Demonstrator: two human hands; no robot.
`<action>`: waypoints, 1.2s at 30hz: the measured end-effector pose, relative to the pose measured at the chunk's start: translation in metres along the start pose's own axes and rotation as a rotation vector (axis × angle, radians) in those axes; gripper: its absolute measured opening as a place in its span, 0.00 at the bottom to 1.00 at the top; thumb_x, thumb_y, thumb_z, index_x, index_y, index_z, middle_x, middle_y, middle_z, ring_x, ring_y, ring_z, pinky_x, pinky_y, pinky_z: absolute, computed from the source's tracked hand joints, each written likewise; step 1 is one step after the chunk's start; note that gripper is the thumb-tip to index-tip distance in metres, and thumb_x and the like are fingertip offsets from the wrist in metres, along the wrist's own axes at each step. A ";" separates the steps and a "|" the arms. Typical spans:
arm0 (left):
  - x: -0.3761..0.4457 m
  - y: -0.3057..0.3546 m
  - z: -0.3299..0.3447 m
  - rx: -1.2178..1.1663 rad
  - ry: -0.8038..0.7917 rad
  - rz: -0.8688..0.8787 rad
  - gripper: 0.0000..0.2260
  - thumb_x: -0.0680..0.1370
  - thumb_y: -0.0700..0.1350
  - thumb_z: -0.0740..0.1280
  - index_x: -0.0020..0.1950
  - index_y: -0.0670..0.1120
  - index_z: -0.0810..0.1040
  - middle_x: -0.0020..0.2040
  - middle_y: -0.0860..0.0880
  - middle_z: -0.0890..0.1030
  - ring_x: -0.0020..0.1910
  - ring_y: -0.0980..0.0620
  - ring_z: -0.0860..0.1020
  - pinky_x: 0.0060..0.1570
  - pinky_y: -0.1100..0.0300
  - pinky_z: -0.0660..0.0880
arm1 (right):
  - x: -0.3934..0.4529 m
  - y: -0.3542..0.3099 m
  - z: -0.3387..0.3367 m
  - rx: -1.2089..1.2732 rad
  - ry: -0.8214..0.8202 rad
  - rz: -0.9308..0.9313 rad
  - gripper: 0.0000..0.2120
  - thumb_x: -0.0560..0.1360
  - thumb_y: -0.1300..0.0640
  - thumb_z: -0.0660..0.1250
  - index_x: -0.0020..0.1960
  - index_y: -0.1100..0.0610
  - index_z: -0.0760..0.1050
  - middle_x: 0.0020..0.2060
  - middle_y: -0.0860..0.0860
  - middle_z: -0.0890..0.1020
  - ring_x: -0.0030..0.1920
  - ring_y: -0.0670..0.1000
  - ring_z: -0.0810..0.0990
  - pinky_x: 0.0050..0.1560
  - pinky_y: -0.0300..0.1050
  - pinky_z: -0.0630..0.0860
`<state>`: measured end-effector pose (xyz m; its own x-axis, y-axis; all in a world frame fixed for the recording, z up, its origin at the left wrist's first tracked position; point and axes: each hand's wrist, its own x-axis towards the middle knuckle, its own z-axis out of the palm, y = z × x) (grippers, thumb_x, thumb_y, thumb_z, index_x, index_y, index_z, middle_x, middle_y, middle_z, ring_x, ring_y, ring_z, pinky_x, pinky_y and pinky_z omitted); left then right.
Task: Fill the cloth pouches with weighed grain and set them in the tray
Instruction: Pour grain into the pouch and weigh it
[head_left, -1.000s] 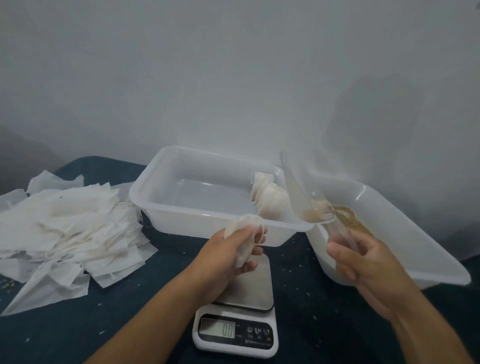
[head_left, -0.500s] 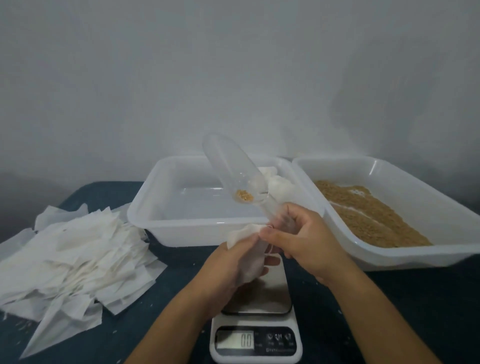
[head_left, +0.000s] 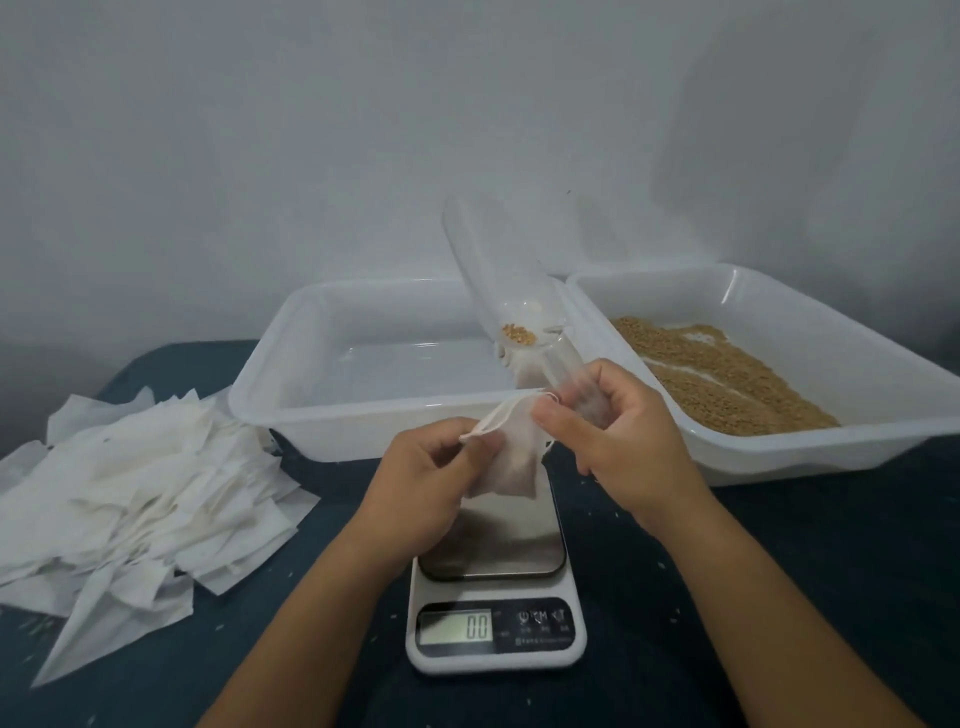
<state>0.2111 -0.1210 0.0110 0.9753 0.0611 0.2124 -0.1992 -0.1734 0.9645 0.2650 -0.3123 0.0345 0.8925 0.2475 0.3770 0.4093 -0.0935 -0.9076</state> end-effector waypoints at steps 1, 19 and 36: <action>0.000 -0.001 0.000 0.006 0.013 0.005 0.11 0.83 0.47 0.68 0.42 0.51 0.86 0.36 0.53 0.82 0.35 0.58 0.76 0.38 0.67 0.71 | 0.000 0.002 0.001 -0.008 -0.026 0.016 0.12 0.74 0.52 0.78 0.41 0.52 0.76 0.28 0.42 0.77 0.26 0.40 0.73 0.28 0.32 0.71; -0.002 -0.007 0.006 -0.039 -0.073 -0.025 0.09 0.73 0.48 0.76 0.51 0.58 0.85 0.46 0.51 0.87 0.44 0.56 0.84 0.45 0.61 0.81 | -0.003 0.004 0.007 0.068 0.029 0.001 0.13 0.75 0.57 0.77 0.39 0.49 0.74 0.27 0.42 0.75 0.25 0.42 0.72 0.27 0.34 0.71; 0.020 0.014 0.021 -0.487 0.040 -0.260 0.13 0.69 0.50 0.77 0.54 0.55 0.87 0.54 0.48 0.87 0.52 0.49 0.86 0.46 0.62 0.80 | 0.012 -0.009 -0.045 -0.099 0.225 0.130 0.14 0.73 0.40 0.75 0.46 0.50 0.79 0.31 0.42 0.82 0.25 0.39 0.75 0.26 0.32 0.73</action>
<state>0.2294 -0.1429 0.0257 0.9957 0.0803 -0.0458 0.0171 0.3267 0.9450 0.2806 -0.3518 0.0557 0.9538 0.0075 0.3003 0.2953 -0.2071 -0.9327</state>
